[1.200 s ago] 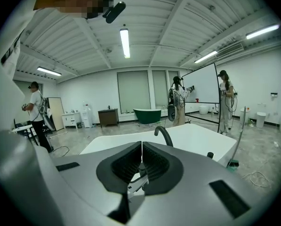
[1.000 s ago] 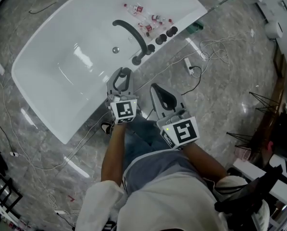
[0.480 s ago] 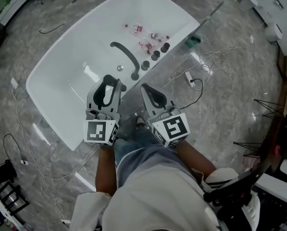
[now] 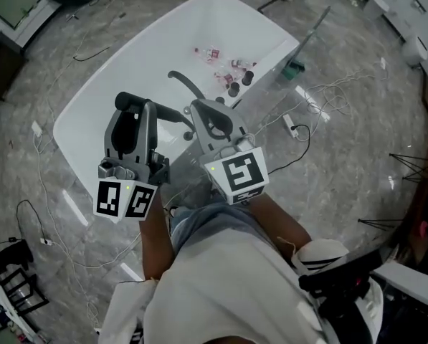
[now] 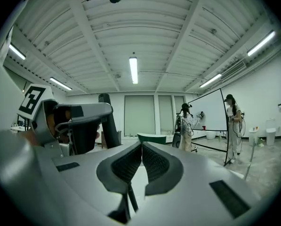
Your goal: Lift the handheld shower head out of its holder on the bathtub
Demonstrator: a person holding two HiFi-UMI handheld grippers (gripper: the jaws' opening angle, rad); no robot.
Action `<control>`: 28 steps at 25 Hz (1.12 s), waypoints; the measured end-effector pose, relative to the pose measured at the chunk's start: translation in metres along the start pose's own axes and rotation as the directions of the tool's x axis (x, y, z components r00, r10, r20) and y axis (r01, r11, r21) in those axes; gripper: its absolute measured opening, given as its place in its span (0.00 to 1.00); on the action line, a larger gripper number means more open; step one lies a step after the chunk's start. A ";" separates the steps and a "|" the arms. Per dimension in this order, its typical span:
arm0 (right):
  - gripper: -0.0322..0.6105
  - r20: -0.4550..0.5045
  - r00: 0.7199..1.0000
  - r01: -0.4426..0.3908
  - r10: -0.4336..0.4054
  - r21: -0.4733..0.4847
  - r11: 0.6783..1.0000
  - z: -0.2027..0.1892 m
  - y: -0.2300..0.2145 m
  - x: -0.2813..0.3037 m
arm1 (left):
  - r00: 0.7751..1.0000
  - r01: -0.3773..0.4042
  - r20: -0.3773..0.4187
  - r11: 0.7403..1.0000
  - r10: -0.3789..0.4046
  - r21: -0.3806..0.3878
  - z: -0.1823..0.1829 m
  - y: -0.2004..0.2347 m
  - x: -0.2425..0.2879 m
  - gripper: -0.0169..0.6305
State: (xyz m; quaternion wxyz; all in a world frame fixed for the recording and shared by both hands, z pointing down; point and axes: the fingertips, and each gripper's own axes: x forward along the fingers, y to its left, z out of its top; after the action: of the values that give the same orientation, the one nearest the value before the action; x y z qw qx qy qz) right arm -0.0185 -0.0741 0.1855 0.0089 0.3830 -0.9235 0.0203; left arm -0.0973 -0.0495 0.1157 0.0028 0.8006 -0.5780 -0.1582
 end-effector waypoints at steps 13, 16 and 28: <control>0.08 0.005 0.999 -0.039 0.039 -0.003 0.999 -0.005 -0.002 -0.010 | 0.999 -0.023 -0.038 0.996 0.026 0.081 -0.004 -0.009 -0.001 0.24; 0.08 0.001 0.998 -0.059 0.059 0.004 0.998 -0.005 0.005 -0.004 | 0.997 -0.035 -0.066 0.995 0.041 0.092 -0.011 -0.002 -0.001 0.24; 0.08 0.017 1.000 -0.020 0.020 0.018 1.000 -0.002 -0.005 -0.011 | 0.994 -0.058 -0.086 0.992 0.068 0.110 -0.029 -0.001 -0.005 0.24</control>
State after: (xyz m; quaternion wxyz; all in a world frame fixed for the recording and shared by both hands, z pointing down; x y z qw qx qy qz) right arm -0.0066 -0.0698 0.1877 -0.0025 0.3741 -0.9270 0.0255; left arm -0.0904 -0.0502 0.1441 -0.0092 0.7872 -0.6099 -0.0908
